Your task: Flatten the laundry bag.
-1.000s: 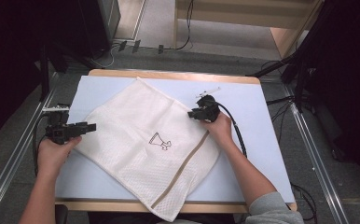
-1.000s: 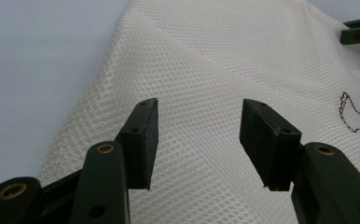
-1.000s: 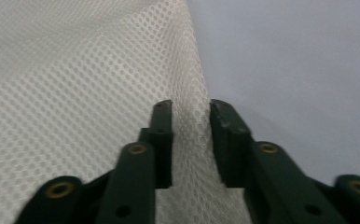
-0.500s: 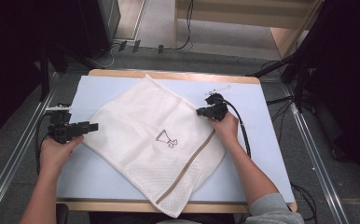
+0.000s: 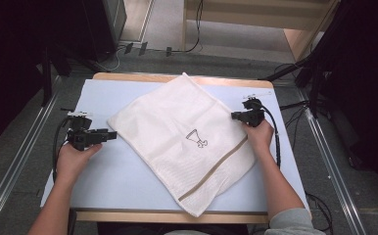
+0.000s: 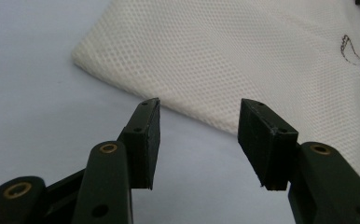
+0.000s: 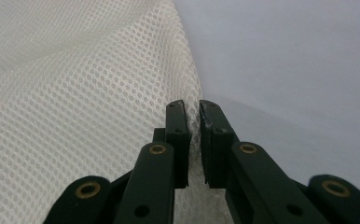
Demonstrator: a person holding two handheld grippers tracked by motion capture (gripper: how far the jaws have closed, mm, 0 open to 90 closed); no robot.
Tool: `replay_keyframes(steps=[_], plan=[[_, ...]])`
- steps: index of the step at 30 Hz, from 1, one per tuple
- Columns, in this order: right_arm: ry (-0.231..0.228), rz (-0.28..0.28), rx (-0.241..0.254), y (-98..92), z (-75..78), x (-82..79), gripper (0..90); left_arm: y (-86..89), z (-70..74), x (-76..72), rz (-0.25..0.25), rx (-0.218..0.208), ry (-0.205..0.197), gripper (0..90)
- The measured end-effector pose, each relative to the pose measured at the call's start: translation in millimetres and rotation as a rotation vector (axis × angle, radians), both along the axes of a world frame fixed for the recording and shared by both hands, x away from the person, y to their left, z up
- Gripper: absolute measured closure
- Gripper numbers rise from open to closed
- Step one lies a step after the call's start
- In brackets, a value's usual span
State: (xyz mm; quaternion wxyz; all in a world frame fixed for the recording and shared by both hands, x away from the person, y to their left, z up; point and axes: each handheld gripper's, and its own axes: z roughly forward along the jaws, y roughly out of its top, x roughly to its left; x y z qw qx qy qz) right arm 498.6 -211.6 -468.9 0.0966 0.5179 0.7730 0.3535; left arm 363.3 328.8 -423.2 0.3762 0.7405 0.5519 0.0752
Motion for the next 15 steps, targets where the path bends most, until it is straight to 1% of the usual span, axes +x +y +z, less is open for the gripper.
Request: replay_keyframes(steps=[2, 4, 5, 9, 10, 13, 14, 15], plan=[[0.003, -0.009, 0.013, -7.0, -1.2, -2.0, 84.4, -9.2, -3.1, 1.4, -0.016, 0.006, 0.003, 50.2], [0.001, -0.013, 0.015, -9.5, -1.8, -3.1, 84.0, -16.3, -5.8, 3.8, -0.036, 0.027, 0.011, 50.1], [-0.002, -0.014, 0.014, -9.6, -2.1, -3.8, 83.9, -18.9, -7.5, 4.7, -0.037, 0.022, 0.013, 50.2], [-0.013, -0.01, -0.003, -7.2, -2.3, -5.6, 83.4, -31.9, -16.8, 9.2, -0.053, 0.032, 0.05, 51.0], [-0.013, -0.012, -0.003, -7.2, -2.3, -6.0, 83.3, -35.7, -18.2, 9.8, -0.055, 0.045, 0.053, 51.5], [-0.013, -0.013, 0.001, -7.5, -2.7, -6.4, 83.1, -44.7, -22.3, 12.4, -0.068, 0.066, 0.057, 51.6], [-0.013, -0.013, 0.0, -7.4, -2.8, -6.5, 83.1, -46.7, -23.9, 13.0, -0.064, 0.068, 0.06, 51.4], [-0.013, -0.013, -0.001, -7.2, -2.9, -6.5, 83.1, -49.0, -26.1, 14.1, -0.063, 0.081, 0.064, 51.4]])
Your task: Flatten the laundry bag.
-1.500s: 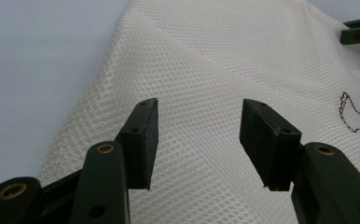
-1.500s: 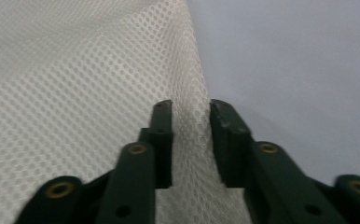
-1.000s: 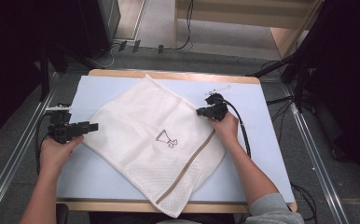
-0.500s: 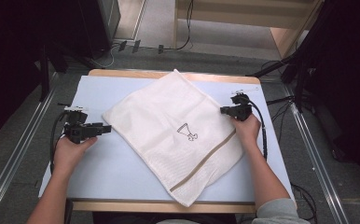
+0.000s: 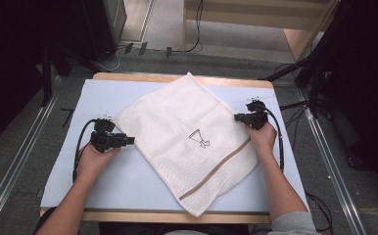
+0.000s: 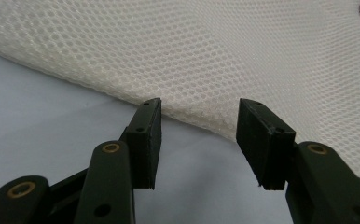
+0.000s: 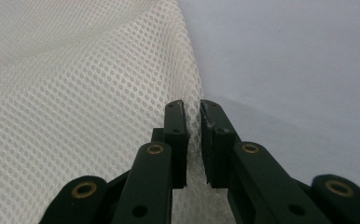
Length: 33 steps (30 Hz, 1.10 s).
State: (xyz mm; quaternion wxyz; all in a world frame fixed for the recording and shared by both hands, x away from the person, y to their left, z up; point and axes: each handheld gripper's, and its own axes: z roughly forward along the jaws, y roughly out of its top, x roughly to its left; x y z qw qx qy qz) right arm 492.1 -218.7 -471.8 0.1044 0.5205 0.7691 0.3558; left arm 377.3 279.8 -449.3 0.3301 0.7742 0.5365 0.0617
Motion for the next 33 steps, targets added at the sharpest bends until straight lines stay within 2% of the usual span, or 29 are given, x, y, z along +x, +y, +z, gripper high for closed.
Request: replay_keyframes(steps=[1, 6, 9, 10, 11, 12, 16, 18, 21, 25, 29, 31, 33], plan=[[0.0, -0.001, -0.001, 0.4, 0.0, -0.2, 83.1, -0.8, -0.1, -0.1, 0.002, -0.003, -0.012, 51.6], [-0.003, -0.003, -0.005, 1.5, 0.0, -0.3, 83.0, -6.1, -1.8, 1.1, 0.021, -0.032, -0.009, 50.8], [-0.003, 0.0, -0.01, 2.0, 0.1, -0.7, 83.0, -13.0, -2.5, 0.7, 0.035, -0.013, -0.027, 52.5], [-0.006, 0.001, -0.013, 2.2, 0.1, -0.8, 83.0, -14.6, -2.7, 0.5, 0.035, -0.007, -0.03, 54.2], [-0.007, -0.001, -0.013, 2.6, 0.1, -0.9, 83.0, -16.1, -3.6, 0.4, 0.034, -0.018, -0.031, 57.0], [-0.007, -0.002, -0.015, 2.8, 0.1, -1.0, 83.0, -17.8, -4.0, -0.1, 0.028, -0.008, -0.038, 58.4], [-0.008, -0.003, -0.021, 3.6, 0.3, -1.5, 83.0, -21.7, -5.3, 0.1, 0.013, 0.028, -0.056, 74.0], [-0.008, -0.002, -0.02, 3.4, 0.3, -1.5, 83.0, -21.7, -6.3, 2.7, -0.004, -0.013, -0.026, 83.6], [-0.011, 0.0, -0.021, 3.3, 0.4, -1.6, 83.3, -21.4, -3.0, 6.5, -0.022, -0.013, -0.005, 88.8], [-0.009, 0.007, -0.027, 3.3, 2.0, -3.5, 83.5, -12.9, 2.9, 9.9, -0.015, -0.063, -0.011, 89.3], [0.002, 0.014, -0.008, 2.7, 2.4, -7.1, 83.4, -1.0, 9.4, 14.7, 0.014, -0.078, -0.031, 89.4], [0.016, 0.035, -0.003, 3.5, 3.2, -11.4, 83.5, 4.3, 10.5, 18.6, 0.02, -0.075, -0.035, 89.3], [0.022, 0.054, -0.009, 5.6, 4.4, -16.8, 83.5, 9.0, 9.5, 24.1, 0.033, -0.091, -0.02, 89.4]])
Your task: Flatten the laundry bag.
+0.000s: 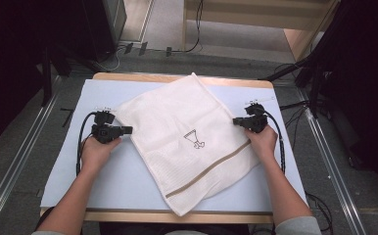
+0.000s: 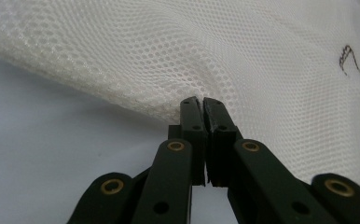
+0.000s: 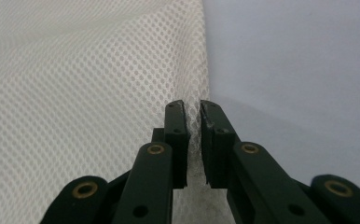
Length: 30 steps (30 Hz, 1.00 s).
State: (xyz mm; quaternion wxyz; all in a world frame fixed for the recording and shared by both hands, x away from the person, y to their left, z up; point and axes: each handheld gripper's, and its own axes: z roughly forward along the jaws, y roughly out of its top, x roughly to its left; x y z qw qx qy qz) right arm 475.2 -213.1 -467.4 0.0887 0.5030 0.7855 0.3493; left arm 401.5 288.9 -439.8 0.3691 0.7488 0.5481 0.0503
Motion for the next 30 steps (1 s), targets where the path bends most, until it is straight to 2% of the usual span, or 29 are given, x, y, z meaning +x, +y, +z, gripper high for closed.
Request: replay_keyframes(steps=[2, 6, 8, 11, 14, 19, 22, 25, 28, 30], plan=[[-0.003, 0.016, -0.02, 2.3, 1.0, -7.2, 83.3, 1.9, -0.7, 6.0, 0.002, 0.005, 0.006, 89.3], [0.0, 0.023, -0.005, 3.9, -0.9, -22.5, 83.1, 5.6, 1.8, 15.8, -0.001, 0.004, -0.008, 89.4], [0.001, 0.035, -0.004, 4.8, -0.7, -29.5, 83.0, 8.7, 2.6, 21.6, 0.009, -0.013, -0.009, 89.4], [0.013, 0.056, -0.003, 6.2, 0.8, -40.7, 83.0, 13.3, 5.3, 28.1, 0.03, -0.063, -0.023, 89.4], [0.015, 0.085, -0.01, 9.7, 1.5, -53.6, 83.0, 13.9, 7.6, 32.7, 0.028, -0.051, -0.042, 89.4], [0.006, 0.127, -0.033, 15.6, 2.4, -76.8, 82.7, 12.5, 3.4, 40.7, 0.024, -0.059, -0.025, 89.3], [0.016, 0.138, -0.021, 16.9, 3.5, -87.1, 82.7, 10.7, 0.5, 44.7, 0.025, -0.058, -0.023, 89.2], [0.041, 0.147, 0.013, 18.7, 3.2, -95.7, 82.8, 8.6, -0.2, 48.5, 0.025, -0.058, -0.028, 88.9], [0.031, 0.166, 0.001, 22.6, 1.7, -104.6, 82.3, 6.1, -1.8, 51.8, 0.027, -0.066, -0.03, 88.6], [0.025, 0.171, -0.006, 23.5, 1.7, -107.2, 81.7, 3.2, -2.9, 53.1, 0.02, -0.054, -0.029, 88.4]])
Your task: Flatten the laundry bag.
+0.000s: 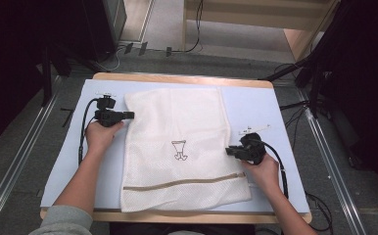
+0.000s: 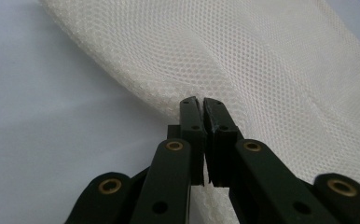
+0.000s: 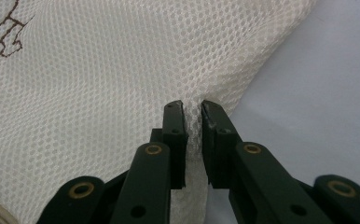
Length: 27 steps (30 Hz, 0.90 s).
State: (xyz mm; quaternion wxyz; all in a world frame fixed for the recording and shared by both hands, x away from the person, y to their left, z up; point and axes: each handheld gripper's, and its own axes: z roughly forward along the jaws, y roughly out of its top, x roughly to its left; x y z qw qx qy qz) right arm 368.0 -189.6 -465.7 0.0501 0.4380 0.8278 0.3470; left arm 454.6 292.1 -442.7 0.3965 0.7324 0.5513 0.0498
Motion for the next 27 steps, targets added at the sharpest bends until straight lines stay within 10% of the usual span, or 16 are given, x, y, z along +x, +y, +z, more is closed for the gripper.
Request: replay_keyframes(steps=[17, 27], plan=[[-0.091, -0.006, 0.05, -11.8, 15.5, -14.7, 56.5, 1.8, 22.2, -28.0, -0.007, 0.05, -0.062, 50.2], [-0.108, -0.013, 0.062, -16.5, 16.2, -10.5, 55.1, -0.4, 26.0, -62.7, -0.048, 0.05, -0.037, 48.3]])
